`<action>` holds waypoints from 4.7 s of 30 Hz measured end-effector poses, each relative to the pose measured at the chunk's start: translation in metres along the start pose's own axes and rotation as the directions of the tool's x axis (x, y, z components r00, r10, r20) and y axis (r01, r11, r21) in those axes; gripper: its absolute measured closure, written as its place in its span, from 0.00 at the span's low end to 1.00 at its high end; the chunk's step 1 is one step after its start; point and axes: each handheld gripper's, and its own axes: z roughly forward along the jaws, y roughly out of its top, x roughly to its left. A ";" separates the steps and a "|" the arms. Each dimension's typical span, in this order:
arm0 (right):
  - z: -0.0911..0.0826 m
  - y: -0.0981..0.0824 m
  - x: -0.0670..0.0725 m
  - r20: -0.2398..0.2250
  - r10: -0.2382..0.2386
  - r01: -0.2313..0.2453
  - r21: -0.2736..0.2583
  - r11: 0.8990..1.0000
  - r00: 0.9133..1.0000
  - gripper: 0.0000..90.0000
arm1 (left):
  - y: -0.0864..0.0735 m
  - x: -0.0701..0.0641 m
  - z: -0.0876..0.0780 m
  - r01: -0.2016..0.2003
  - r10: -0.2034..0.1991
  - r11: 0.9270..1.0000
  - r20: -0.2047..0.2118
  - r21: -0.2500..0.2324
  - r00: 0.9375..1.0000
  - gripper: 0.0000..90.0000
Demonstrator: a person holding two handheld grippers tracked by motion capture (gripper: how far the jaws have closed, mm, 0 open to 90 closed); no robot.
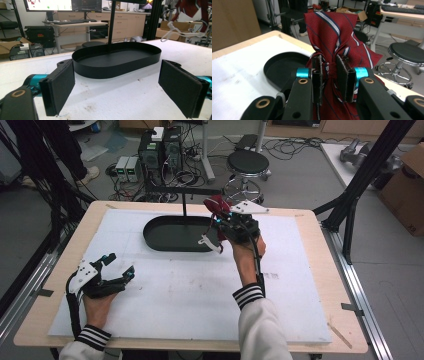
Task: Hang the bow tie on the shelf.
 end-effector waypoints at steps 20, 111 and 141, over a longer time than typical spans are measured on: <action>0.039 0.037 -0.013 0.075 -0.026 0.026 0.007 1.000 0.997 0.84 | 0.000 0.000 0.000 0.001 -0.001 1.000 0.002 -0.001 1.000 0.16; 0.058 0.015 -0.057 -0.060 0.003 0.002 0.075 0.997 0.998 0.11 | 0.000 0.001 -0.001 0.010 -0.010 1.000 0.000 -0.007 1.000 0.16; -0.093 -0.105 -0.057 -0.047 0.033 -0.039 -0.132 0.991 0.998 0.10 | -0.001 0.001 -0.002 0.005 -0.005 1.000 0.004 -0.020 1.000 0.15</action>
